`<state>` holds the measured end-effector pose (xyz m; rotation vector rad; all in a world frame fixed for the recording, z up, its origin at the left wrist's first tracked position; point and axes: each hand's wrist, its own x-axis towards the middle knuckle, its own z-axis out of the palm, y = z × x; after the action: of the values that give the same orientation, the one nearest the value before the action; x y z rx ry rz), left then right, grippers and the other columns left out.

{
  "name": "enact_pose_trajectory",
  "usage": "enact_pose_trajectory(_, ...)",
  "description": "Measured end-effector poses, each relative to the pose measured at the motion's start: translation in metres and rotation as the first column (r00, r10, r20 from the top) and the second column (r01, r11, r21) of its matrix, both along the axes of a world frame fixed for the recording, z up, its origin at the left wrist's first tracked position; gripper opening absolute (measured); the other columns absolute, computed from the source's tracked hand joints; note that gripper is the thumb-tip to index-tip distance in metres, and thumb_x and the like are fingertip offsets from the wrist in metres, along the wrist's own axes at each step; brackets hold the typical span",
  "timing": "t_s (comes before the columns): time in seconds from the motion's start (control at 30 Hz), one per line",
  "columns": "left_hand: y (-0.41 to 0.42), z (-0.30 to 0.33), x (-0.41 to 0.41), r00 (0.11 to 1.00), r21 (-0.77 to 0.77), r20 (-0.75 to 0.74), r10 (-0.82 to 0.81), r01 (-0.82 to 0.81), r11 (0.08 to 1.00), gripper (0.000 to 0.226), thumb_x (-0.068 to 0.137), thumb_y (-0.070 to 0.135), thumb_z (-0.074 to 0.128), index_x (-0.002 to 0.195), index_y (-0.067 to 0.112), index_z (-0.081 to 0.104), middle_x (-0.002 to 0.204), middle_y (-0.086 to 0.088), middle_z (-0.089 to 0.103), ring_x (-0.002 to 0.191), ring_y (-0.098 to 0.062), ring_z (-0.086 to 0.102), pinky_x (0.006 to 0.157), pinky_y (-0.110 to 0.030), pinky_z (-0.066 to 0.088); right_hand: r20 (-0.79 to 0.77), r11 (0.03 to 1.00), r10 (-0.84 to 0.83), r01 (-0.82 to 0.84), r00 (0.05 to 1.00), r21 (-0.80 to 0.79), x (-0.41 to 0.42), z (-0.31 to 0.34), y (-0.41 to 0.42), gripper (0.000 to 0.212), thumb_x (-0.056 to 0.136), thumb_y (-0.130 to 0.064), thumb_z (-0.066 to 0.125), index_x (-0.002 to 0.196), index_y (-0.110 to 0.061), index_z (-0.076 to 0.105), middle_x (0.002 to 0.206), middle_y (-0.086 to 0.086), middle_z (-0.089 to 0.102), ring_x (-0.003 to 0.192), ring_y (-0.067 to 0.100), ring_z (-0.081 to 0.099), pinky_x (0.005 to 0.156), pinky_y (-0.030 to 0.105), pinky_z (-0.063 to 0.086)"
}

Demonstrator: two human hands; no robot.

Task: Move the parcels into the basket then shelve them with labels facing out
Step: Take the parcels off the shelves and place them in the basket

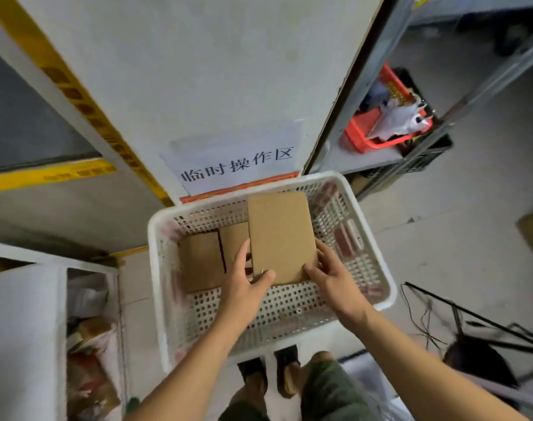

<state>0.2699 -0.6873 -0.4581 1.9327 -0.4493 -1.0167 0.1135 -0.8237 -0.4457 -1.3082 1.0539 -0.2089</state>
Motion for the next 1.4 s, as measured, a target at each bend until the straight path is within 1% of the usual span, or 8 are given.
enact_pose_trajectory(0.23,-0.086,-0.087,-0.023,0.987,0.032,-0.14,-0.074,0.079,0.996,0.087,0.092,0.044,0.075,0.157,0.06,0.02,0.156,0.011,0.043,0.134,-0.017,0.053,0.112,-0.048,0.05,-0.125,0.993,-0.118,0.119,0.985,0.004,-0.025,-0.082,-0.07,0.061,0.101,-0.02,0.065,0.156,-0.035,0.045,0.149,-0.007,0.059,0.138,0.017,0.057,0.113,0.049,0.05)
enact_pose_trajectory(0.4,-0.13,-0.156,-0.04,0.969,0.044,-0.237,-0.069,0.081,0.996,0.087,0.087,0.054,0.073,0.151,0.072,0.015,0.156,0.017,0.045,0.136,-0.021,0.055,0.11,-0.052,0.051,-0.211,0.986,-0.161,0.147,0.964,-0.079,-0.027,-0.132,-0.111,0.057,0.107,-0.013,0.057,0.159,-0.033,0.042,0.133,-0.05,0.049,0.133,0.002,0.052,0.118,0.045,0.045)
enact_pose_trajectory(0.53,-0.158,-0.198,-0.049,0.958,0.052,-0.281,-0.061,0.079,0.996,0.09,0.099,0.033,0.073,0.165,0.044,0.014,0.151,0.022,0.039,0.141,-0.005,0.039,0.112,-0.031,0.035,-0.245,0.968,-0.206,0.161,0.947,-0.192,-0.03,-0.176,-0.128,0.055,0.108,-0.019,0.056,0.159,-0.035,0.041,0.157,-0.028,0.04,0.146,0.004,0.04,0.121,0.037,0.039)
enact_pose_trajectory(0.7,-0.163,-0.234,-0.051,0.952,0.101,-0.302,-0.047,0.081,0.992,0.091,0.101,0.029,0.071,0.167,0.042,0.009,0.163,0.008,0.036,0.134,0.0,0.035,0.103,-0.027,0.035,-0.297,0.952,-0.228,0.148,0.927,-0.269,-0.025,-0.21,-0.131,0.054,0.109,-0.016,0.055,0.158,-0.035,0.042,0.146,-0.042,0.034,0.138,-0.012,0.035,0.119,0.023,0.029)
enact_pose_trajectory(0.93,-0.179,-0.25,-0.053,0.982,0.138,-0.18,-0.066,0.091,0.986,0.091,0.098,0.041,0.071,0.163,0.05,0.009,0.159,0.01,0.049,0.129,-0.019,0.061,0.105,-0.052,0.055,-0.35,0.962,-0.242,0.177,0.905,-0.207,-0.02,-0.239,-0.146,0.057,0.111,-0.016,0.048,0.161,-0.04,0.036,0.167,-0.007,0.033,0.151,0.014,0.032,0.125,0.033,0.026)
enact_pose_trajectory(1.17,-0.185,-0.258,-0.056,0.984,0.125,-0.178,-0.028,0.051,0.991,0.09,0.098,0.037,0.074,0.161,0.054,0.014,0.159,0.009,0.049,0.134,-0.015,0.057,0.109,-0.047,0.053,-0.462,0.927,-0.249,0.07,0.851,-0.369,-0.01,-0.248,-0.142,0.06,0.108,-0.012,0.05,0.163,-0.033,0.036,0.169,-0.003,0.035,0.155,0.021,0.031,0.13,0.045,0.025)
enact_pose_trajectory(1.3,-0.182,-0.259,-0.051,0.991,0.135,-0.108,-0.085,0.1,0.986,0.093,0.094,0.041,0.078,0.161,0.055,0.015,0.166,0.008,0.037,0.147,-0.017,0.043,0.119,-0.048,0.043,-0.427,0.83,-0.554,0.434,0.715,-0.35,0.004,-0.231,-0.117,0.055,0.103,-0.026,0.067,0.154,-0.025,0.049,0.149,-0.003,0.06,0.137,0.019,0.055,0.115,0.033,0.04)
enact_pose_trajectory(1.4,-0.185,-0.26,-0.043,0.954,0.181,0.073,-0.29,0.274,0.945,0.096,0.092,0.047,0.078,0.163,0.053,0.013,0.176,0.015,0.006,0.16,-0.024,0.017,0.128,-0.052,0.026,-0.494,0.647,-0.679,0.761,0.543,-0.052,0.01,-0.233,-0.109,0.063,0.091,-0.039,0.08,0.141,-0.008,0.056,0.136,0.01,0.067,0.126,0.034,0.064,0.111,0.052,0.051)
